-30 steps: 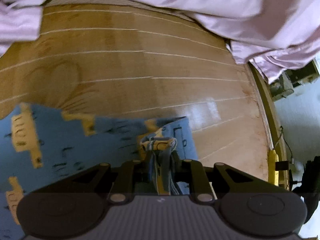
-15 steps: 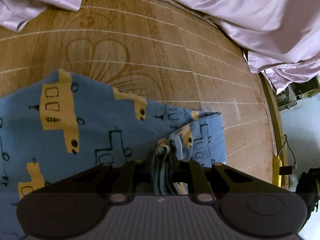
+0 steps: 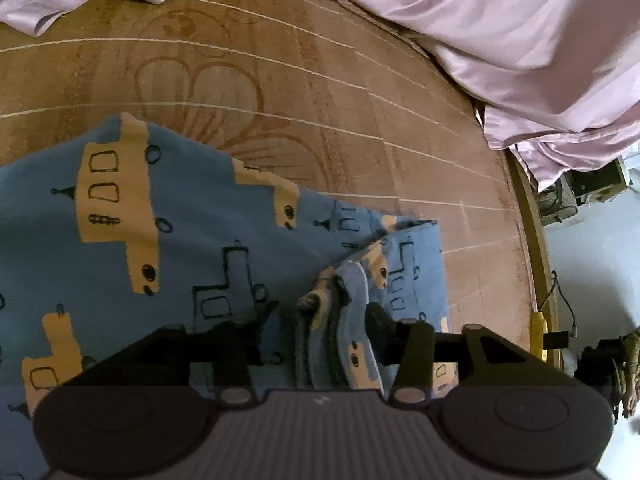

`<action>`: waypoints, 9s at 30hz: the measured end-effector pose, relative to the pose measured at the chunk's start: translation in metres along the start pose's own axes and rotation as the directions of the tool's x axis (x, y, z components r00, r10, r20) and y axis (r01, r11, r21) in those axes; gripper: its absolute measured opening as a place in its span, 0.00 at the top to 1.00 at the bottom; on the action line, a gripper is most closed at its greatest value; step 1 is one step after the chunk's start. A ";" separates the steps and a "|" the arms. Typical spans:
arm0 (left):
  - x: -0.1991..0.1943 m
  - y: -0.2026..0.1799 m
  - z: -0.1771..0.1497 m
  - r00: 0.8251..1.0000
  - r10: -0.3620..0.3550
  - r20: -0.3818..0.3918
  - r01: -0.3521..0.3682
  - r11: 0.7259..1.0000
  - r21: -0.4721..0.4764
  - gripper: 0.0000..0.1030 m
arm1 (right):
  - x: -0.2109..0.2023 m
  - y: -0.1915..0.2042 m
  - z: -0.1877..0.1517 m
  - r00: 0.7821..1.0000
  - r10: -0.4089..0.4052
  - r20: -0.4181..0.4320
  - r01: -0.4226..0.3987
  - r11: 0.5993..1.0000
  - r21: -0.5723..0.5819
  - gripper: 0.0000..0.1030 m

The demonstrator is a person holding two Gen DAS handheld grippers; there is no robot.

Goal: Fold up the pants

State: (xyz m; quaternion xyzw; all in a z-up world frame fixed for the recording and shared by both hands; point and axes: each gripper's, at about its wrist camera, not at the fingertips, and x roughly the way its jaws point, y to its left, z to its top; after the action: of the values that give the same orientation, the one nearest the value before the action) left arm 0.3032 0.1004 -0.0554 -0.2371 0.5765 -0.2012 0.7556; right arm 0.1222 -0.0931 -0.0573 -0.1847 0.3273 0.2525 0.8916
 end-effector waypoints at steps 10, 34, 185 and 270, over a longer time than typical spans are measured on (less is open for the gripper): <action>0.006 -0.009 0.000 0.995 0.090 0.038 -0.090 0.996 -0.011 0.72 | 0.002 -0.008 0.000 1.000 0.021 -0.002 -0.021 0.997 0.075 0.78; -0.010 -0.006 -0.002 0.994 0.102 0.030 -0.101 0.994 -0.034 0.90 | -0.019 -0.025 0.008 0.996 0.074 0.052 -0.079 0.990 0.120 0.84; -0.105 0.040 -0.156 0.393 0.698 0.599 -0.663 0.666 -0.341 0.77 | 0.024 -0.065 -0.003 0.983 0.135 0.127 -0.140 0.990 0.028 0.10; 0.007 -0.192 -0.109 0.780 0.170 0.602 -0.472 0.791 0.389 0.78 | -0.051 -0.280 -0.043 0.982 -0.177 0.060 0.128 0.871 0.475 0.03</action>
State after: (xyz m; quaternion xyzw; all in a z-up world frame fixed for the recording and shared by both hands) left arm 0.1940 -0.0721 0.0277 0.0357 0.2972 -0.1370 0.9443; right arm 0.2279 -0.3561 -0.0075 0.0240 0.3172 0.1036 0.9424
